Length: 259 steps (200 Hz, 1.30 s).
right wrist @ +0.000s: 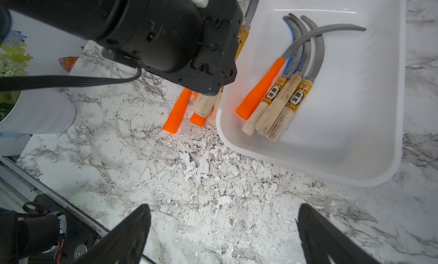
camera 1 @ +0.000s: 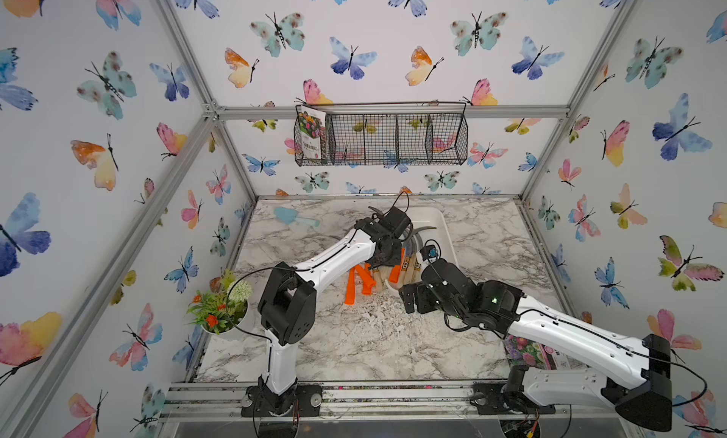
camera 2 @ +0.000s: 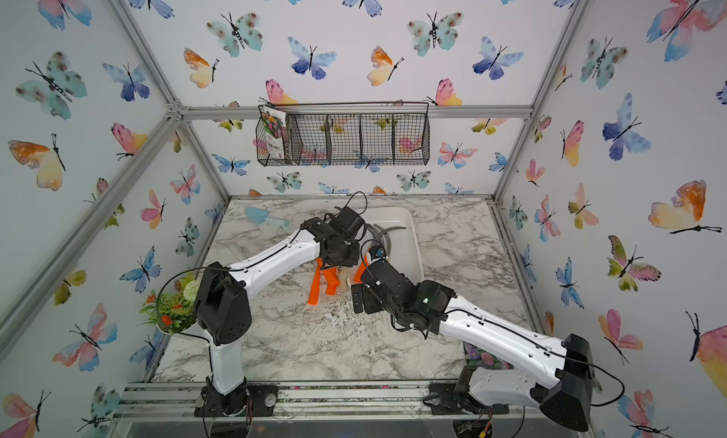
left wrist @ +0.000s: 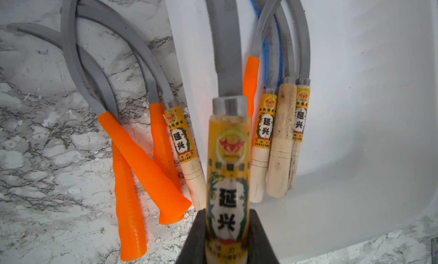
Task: Put small sickles into storage boxes
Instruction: Place the sickle in the storage box.
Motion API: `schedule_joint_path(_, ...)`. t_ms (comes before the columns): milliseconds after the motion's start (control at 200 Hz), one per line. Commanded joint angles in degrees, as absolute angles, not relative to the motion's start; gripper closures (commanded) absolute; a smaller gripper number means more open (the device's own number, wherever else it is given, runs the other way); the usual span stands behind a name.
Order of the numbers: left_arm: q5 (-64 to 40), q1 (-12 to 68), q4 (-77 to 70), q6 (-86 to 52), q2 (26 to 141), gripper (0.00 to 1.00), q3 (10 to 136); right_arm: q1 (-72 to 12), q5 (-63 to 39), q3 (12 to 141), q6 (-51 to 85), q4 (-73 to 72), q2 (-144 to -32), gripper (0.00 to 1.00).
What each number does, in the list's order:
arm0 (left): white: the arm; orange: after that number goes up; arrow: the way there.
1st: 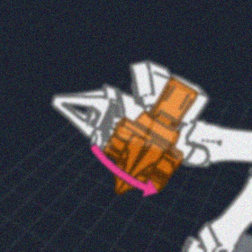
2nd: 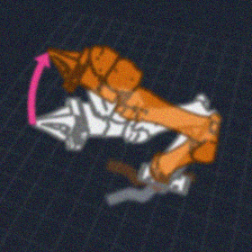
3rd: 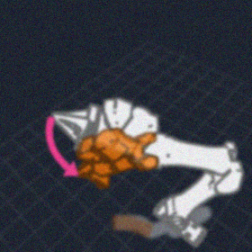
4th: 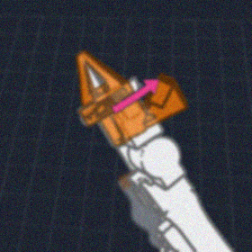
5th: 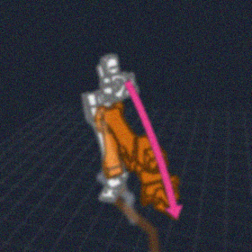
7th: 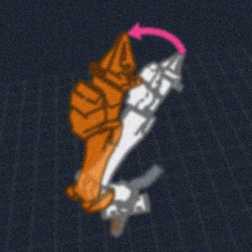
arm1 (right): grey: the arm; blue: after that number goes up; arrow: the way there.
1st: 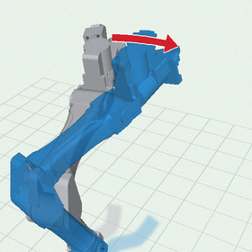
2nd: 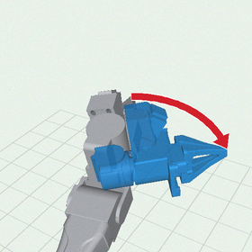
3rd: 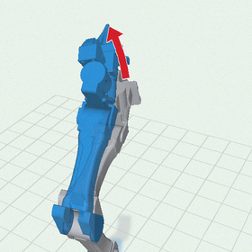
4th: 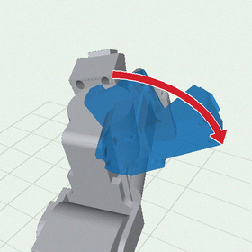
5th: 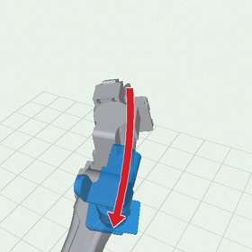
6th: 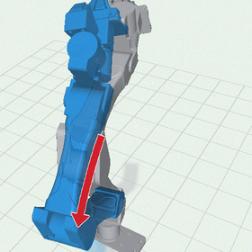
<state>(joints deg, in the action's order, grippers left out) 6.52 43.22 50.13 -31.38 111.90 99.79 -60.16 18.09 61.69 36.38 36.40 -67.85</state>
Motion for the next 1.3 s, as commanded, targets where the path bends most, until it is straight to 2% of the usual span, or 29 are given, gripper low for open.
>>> schedule_joint_path(0, 6.27, 44.20, 51.59, -31.63, 114.06, 1.00, 103.35, -59.19, 19.95, 60.46, 36.25, 39.59, -65.51, 0.02)
schedule_joint_path(636, 2.50, 48.31, 48.93, -35.37, 125.86, 1.00, 112.22, -48.68, 15.32, 59.12, 31.31, 44.74, -59.79, 0.01)
schedule_joint_path(1291, -3.49, 49.18, 44.06, -37.10, 138.18, 0.99, 123.92, -45.55, 13.37, 57.30, 29.44, 45.74, -58.58, 0.01)
